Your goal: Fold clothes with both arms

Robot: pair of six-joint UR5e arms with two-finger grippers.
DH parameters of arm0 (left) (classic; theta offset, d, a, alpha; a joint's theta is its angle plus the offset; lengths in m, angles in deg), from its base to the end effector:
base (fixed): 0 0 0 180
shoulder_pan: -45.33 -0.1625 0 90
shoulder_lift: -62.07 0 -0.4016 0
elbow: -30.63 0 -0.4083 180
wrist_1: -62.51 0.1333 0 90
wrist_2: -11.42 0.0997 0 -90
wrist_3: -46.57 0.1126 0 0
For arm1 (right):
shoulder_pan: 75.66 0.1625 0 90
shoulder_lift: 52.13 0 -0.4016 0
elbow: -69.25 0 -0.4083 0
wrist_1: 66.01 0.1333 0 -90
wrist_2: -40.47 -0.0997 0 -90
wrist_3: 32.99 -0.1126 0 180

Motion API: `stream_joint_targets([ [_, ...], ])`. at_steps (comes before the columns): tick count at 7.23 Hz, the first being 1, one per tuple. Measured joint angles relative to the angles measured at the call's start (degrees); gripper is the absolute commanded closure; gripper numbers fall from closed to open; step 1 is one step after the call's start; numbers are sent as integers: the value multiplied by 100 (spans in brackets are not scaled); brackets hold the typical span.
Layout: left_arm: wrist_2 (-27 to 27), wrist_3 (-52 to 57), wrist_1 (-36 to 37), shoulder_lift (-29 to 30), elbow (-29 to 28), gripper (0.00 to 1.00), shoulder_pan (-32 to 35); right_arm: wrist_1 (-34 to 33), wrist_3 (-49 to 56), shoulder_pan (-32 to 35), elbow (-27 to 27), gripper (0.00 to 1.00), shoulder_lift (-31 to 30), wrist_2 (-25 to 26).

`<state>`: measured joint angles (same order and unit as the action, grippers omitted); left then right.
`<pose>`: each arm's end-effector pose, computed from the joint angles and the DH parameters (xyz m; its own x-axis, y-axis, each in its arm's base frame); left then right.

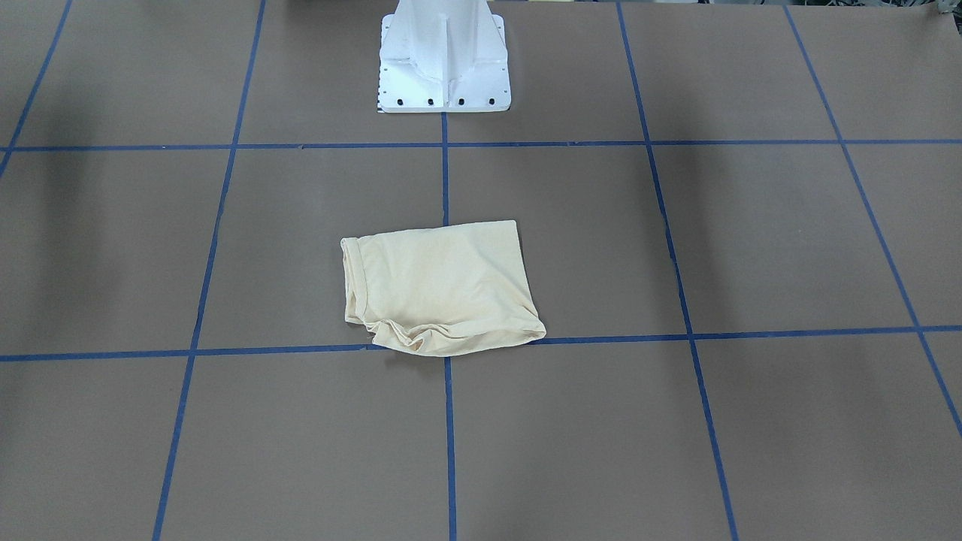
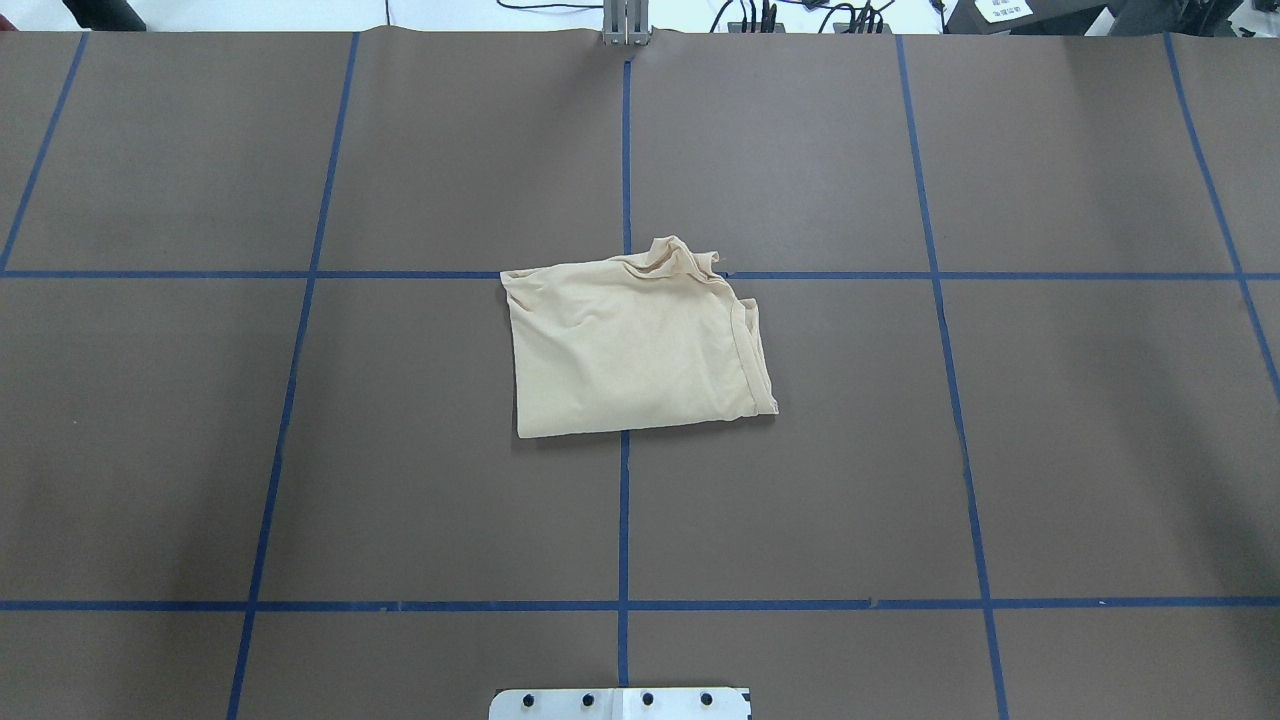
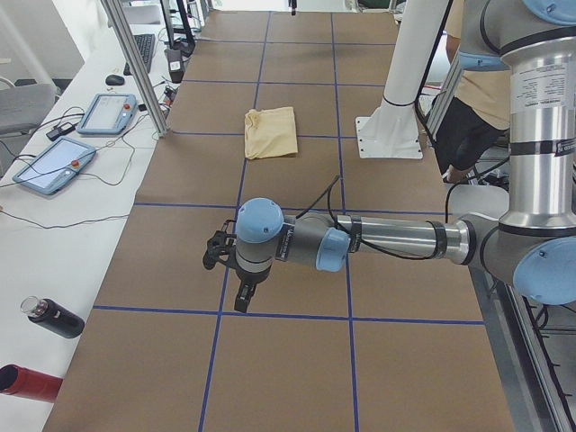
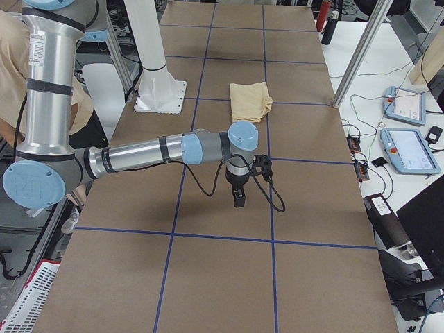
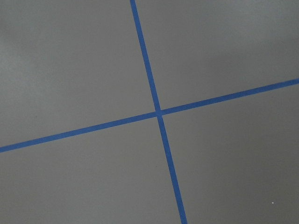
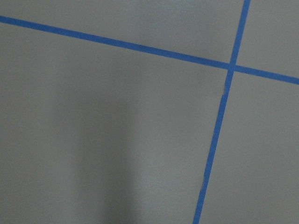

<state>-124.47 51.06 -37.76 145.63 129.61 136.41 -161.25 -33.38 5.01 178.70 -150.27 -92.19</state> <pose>-0.0614 -0.4764 0.5978 0.6982 0.2219 -0.6806 -0.0364 0.9605 0.2758 -0.0169 -0.4547 0.5518 0.7151 -0.1832 0.6746 0.1563 0.9825 0.1012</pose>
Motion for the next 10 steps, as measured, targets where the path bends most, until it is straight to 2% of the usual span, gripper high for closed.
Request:
stream_joint_targets([
  [2, -106, 6, -43, -98, 54, 0, -2, 39, 17, 64, -187, 0, -44, 42],
  [6, -121, -17, -125, -125, 116, 0, -3, 72, 25, 114, -224, 0, -45, 643],
  [10, -122, -10, -131, -132, 121, 0, -3, 76, 22, 116, -197, 0, 9, 689],
])
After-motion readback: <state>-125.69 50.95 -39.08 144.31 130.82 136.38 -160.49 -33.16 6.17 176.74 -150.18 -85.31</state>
